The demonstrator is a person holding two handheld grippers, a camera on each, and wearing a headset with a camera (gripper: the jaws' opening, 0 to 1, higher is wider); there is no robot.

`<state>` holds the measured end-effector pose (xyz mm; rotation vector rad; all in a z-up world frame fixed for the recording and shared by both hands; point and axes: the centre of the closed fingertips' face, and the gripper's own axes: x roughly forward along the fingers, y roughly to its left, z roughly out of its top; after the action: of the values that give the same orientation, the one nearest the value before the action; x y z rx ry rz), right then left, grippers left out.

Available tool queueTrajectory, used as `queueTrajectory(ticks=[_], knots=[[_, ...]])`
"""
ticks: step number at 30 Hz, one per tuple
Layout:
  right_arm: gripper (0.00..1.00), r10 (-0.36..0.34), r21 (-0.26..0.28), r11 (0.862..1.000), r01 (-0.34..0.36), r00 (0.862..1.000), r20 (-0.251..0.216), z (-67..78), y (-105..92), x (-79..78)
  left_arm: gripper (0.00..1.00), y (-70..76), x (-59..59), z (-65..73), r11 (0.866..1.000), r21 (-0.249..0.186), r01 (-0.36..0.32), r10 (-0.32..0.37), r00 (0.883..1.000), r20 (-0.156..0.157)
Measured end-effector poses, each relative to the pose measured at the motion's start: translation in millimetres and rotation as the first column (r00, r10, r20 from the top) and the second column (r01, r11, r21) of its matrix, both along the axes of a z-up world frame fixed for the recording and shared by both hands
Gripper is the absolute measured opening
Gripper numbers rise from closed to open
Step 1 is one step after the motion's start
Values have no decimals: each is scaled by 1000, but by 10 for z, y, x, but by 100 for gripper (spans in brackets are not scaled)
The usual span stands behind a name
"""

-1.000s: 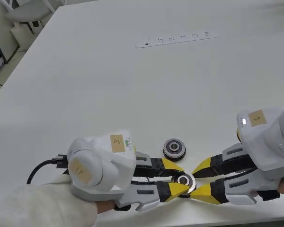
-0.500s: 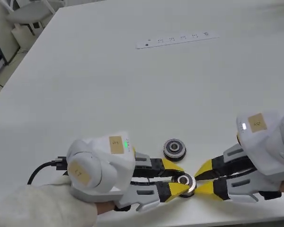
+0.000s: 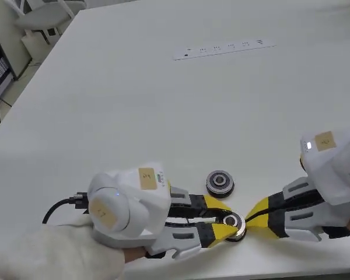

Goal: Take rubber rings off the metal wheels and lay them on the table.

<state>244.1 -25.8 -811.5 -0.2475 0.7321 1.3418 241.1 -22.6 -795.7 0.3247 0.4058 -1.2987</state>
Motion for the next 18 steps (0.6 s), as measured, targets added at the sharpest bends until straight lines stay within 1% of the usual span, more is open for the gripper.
queueTrajectory(ticks=[1,4,6,8,9,10,15,18], knots=[[0,-8,5,1000,8,1000,-7,5,-5,8,14,3,-2,0,1000,1,1,-1,1000,3],[0,-35,18,999,36,998,-45,10,-7,15,14,9,-11,6,1000,2,1,-1,1000,5],[0,-46,25,999,48,997,-61,17,-4,16,14,13,-16,8,1000,4,2,-2,1000,6],[0,-69,37,997,72,994,-86,31,-10,29,14,17,-19,9,1000,5,2,-2,1000,8],[0,-86,54,994,92,990,-109,49,-10,43,14,19,-21,10,1000,5,2,-2,1000,9],[0,-94,61,993,102,988,-122,56,-11,52,14,21,-20,10,1000,7,3,-3,1000,10],[0,-115,75,989,127,981,-154,65,-16,53,14,25,-18,12,1000,9,3,-3,1000,14],[0,-140,103,981,164,969,-205,99,-2,55,14,25,-18,12,1000,9,2,-2,1000,14]])
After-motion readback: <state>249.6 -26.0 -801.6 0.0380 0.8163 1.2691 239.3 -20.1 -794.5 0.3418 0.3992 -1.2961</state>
